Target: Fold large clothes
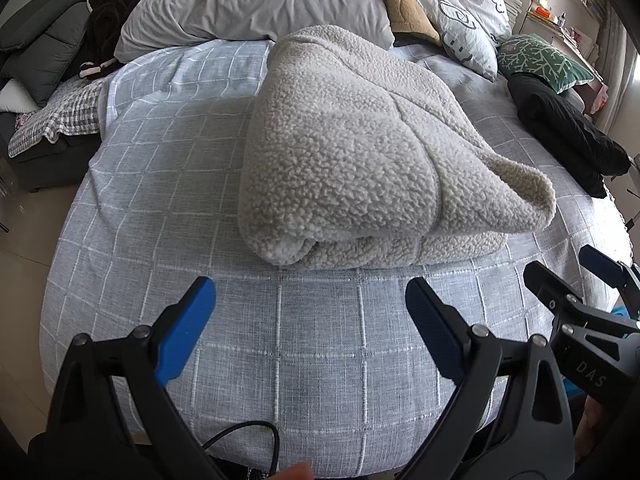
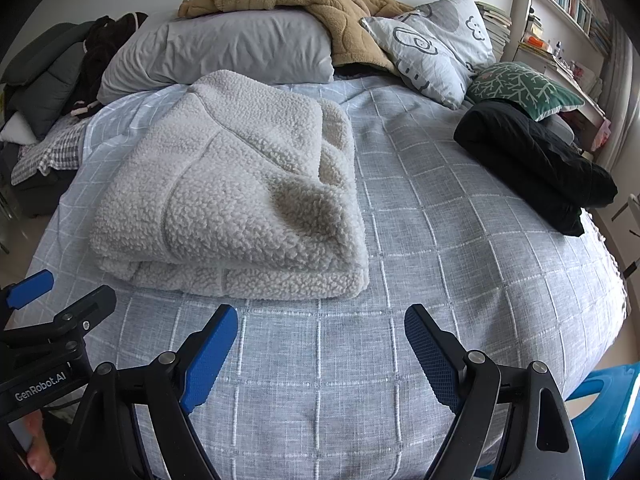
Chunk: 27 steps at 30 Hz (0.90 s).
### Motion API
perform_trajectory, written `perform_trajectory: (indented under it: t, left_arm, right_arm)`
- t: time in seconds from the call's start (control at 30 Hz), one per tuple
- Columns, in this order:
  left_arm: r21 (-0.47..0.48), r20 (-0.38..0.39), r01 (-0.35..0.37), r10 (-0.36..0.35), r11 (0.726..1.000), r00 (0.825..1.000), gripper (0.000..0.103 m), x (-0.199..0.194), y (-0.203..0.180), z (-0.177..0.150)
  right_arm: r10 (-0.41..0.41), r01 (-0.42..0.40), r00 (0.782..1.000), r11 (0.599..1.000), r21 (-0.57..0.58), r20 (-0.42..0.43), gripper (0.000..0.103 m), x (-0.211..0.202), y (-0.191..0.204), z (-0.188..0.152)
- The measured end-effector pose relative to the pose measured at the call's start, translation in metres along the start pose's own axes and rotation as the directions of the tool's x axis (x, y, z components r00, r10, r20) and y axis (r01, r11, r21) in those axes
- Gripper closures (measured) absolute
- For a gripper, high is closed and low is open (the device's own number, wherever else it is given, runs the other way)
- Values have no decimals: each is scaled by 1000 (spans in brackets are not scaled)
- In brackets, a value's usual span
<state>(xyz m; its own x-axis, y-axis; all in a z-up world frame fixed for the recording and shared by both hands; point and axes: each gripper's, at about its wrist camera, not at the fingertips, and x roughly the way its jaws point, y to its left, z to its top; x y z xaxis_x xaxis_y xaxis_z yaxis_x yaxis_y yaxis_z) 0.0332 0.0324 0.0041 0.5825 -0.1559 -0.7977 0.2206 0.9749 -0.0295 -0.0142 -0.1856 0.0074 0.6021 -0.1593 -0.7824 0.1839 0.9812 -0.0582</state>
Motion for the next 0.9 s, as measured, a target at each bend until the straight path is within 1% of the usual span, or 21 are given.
perform_trajectory:
  t: [0.9]
  left_arm:
    - [7,-5,2,-2,1000,1000,7,1,-2,-2]
  right_arm:
    - [-1,1,1000,1000,0,1,16,0,1,0]
